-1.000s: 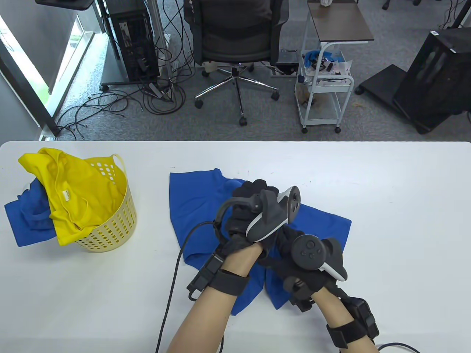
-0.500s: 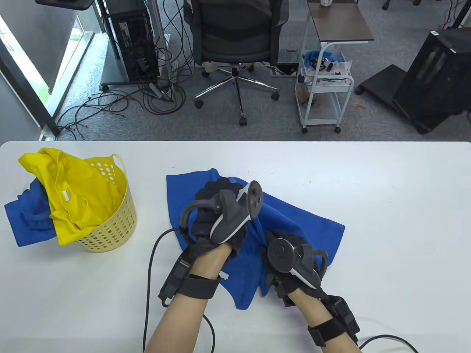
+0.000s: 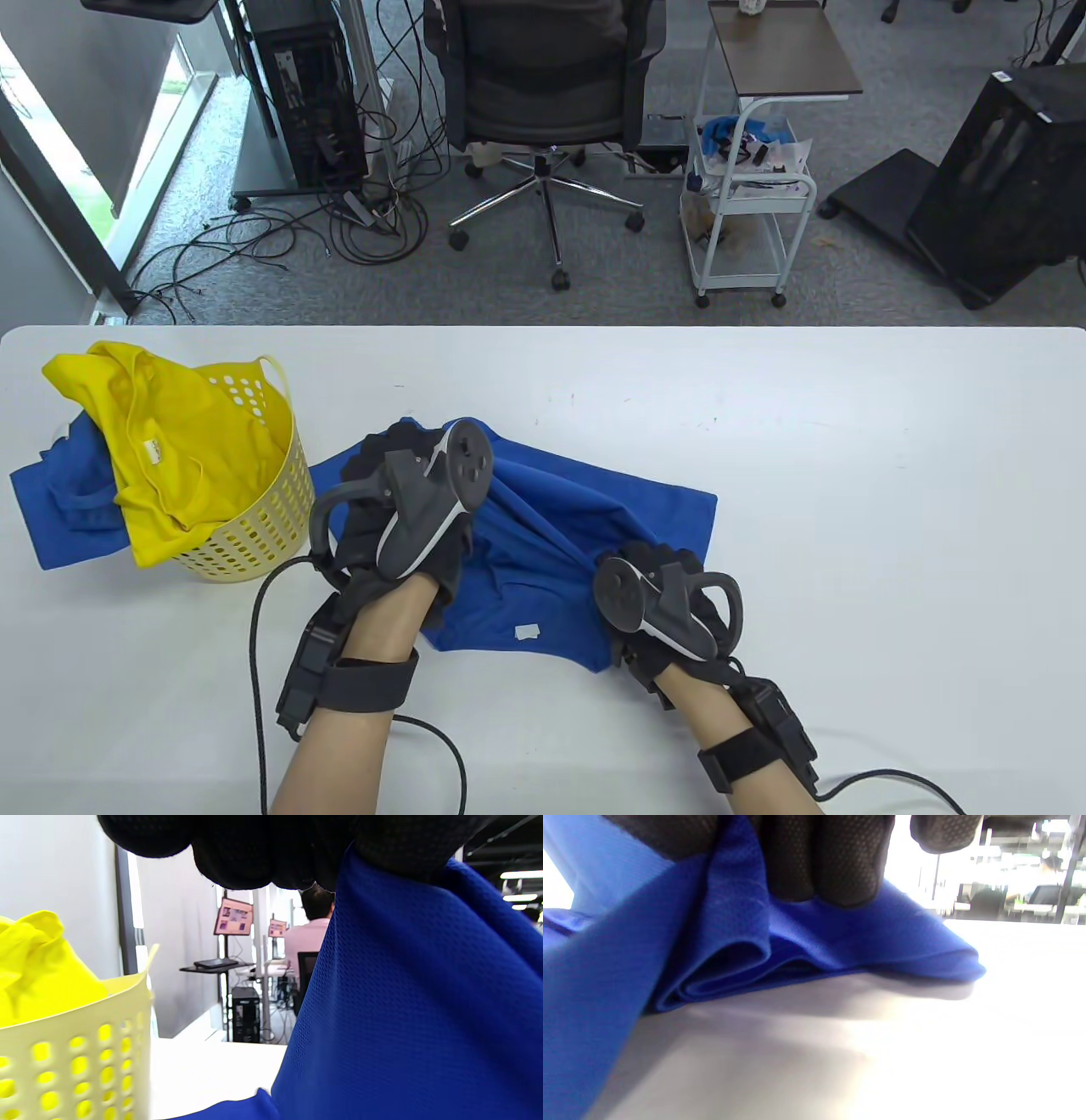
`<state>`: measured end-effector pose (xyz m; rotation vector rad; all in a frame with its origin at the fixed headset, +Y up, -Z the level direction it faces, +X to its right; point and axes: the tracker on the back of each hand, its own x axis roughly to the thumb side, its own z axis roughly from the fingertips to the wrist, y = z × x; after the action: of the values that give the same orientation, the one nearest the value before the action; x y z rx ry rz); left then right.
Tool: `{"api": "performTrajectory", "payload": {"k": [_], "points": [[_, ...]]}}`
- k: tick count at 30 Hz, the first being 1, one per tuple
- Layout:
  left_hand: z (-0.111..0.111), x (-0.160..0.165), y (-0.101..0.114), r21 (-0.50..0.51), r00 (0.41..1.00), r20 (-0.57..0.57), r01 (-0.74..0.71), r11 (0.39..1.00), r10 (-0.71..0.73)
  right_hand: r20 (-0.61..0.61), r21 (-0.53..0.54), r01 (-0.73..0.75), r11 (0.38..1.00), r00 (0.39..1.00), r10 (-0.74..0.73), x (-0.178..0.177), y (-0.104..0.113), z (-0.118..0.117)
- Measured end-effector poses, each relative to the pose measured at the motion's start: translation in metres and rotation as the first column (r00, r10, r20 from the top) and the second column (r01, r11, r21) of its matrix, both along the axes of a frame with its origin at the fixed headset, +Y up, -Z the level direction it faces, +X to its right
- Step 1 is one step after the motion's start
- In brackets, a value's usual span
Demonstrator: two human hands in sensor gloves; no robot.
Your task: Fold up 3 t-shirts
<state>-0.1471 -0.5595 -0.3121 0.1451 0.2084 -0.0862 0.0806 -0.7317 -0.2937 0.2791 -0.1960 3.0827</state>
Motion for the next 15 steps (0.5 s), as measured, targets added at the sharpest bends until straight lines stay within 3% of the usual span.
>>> {"api": "performTrajectory", "payload": {"k": [5,11,15], "points": [[-0.001,-0.025,-0.017,-0.093,1.000,-0.015,0.019,0.995,-0.020,0.013,0.109,0.064,0.992,0.998,-0.066,0.024,0.028,-0.002],[0.002,-0.039,-0.037,-0.195,0.995,0.088,-0.033,0.980,0.051,0.016,0.234,-0.003,0.972,1.000,0.000,0.044,0.069,0.002],[0.007,-0.037,-0.045,-0.205,0.986,0.151,-0.031,0.978,0.063,0.005,0.243,0.009,0.970,1.000,-0.010,0.056,0.092,0.002]]}}
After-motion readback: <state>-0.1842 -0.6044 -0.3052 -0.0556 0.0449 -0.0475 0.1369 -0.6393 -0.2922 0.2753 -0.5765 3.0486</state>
